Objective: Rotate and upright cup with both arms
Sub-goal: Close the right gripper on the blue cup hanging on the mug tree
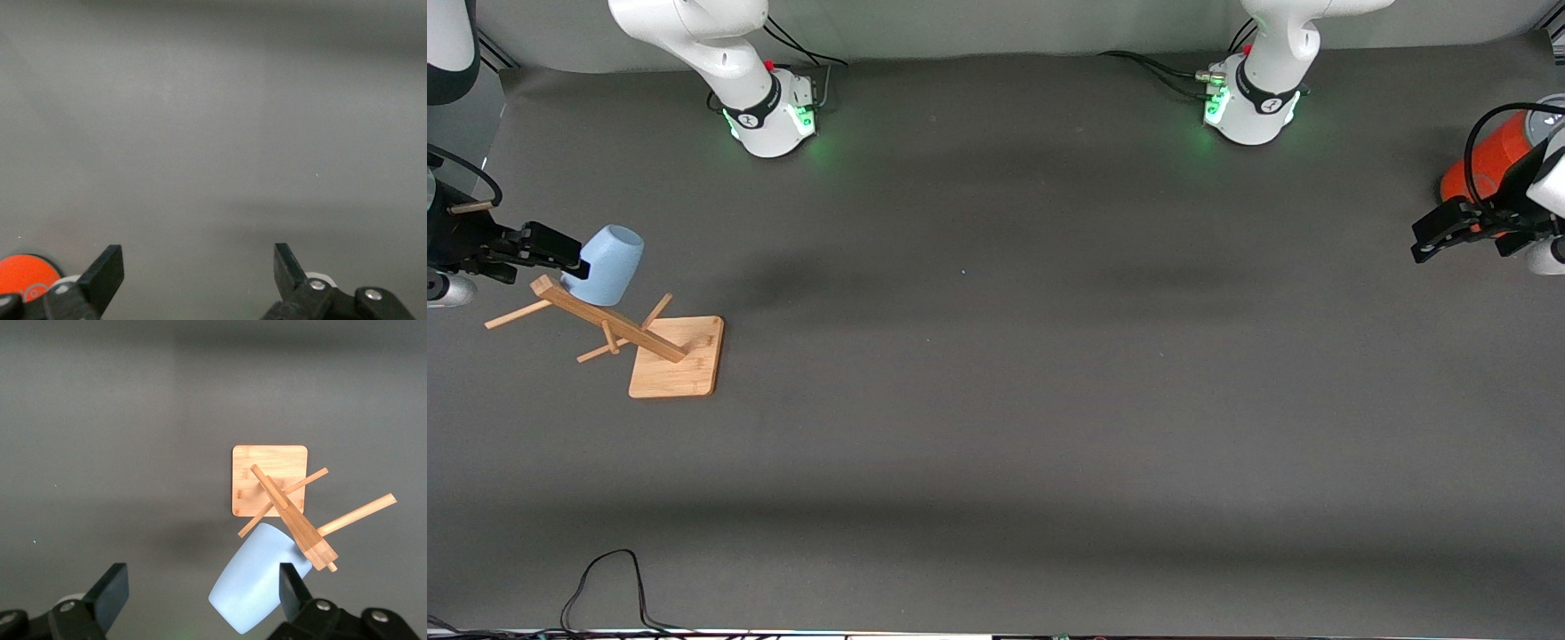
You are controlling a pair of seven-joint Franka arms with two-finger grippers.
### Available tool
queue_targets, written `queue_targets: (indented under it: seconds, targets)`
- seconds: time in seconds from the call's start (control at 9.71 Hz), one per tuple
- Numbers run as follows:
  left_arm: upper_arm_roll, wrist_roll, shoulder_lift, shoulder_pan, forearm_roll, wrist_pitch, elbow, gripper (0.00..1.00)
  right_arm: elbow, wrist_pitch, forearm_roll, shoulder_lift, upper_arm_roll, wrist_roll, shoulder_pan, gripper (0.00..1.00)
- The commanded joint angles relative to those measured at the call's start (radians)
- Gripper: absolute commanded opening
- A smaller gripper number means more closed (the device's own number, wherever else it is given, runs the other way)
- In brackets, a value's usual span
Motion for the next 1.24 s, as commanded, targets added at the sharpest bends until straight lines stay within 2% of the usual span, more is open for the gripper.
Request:
queue_targets:
  seconds: [0.0,0.1,0.41,0.62,0.82,0.93,1.13]
  targets:
    - [-0.009,0.003,0.032,-0.033,0.005,-0.058,0.052,1.00,-0.003,0.010,-0.002,-0.010,-0.008,-0.009,0.014,1.00]
    - [-0.009,-0.004,0.076,-0.034,0.002,-0.078,0.113,1.00,0.005,0.010,-0.002,-0.008,-0.008,-0.009,0.014,1.00]
    - [-0.008,-0.005,0.081,-0.026,0.001,-0.084,0.116,1.00,0.006,0.010,-0.002,-0.001,-0.008,-0.007,0.015,1.00]
    - [-0.004,-0.006,0.083,-0.029,0.007,-0.107,0.122,1.00,-0.016,0.004,-0.002,-0.028,-0.019,-0.005,0.014,1.00]
    - [-0.006,-0.001,0.084,-0.034,0.007,-0.111,0.122,1.00,-0.113,0.015,-0.004,-0.107,-0.069,-0.012,0.014,1.00]
    - [-0.006,0.000,0.089,-0.028,-0.001,-0.111,0.122,1.00,-0.131,0.013,-0.004,-0.126,-0.104,-0.012,0.014,1.00]
    - [-0.003,0.011,0.090,-0.025,0.002,-0.111,0.122,1.00,-0.168,0.004,-0.004,-0.152,-0.132,-0.001,0.014,1.00]
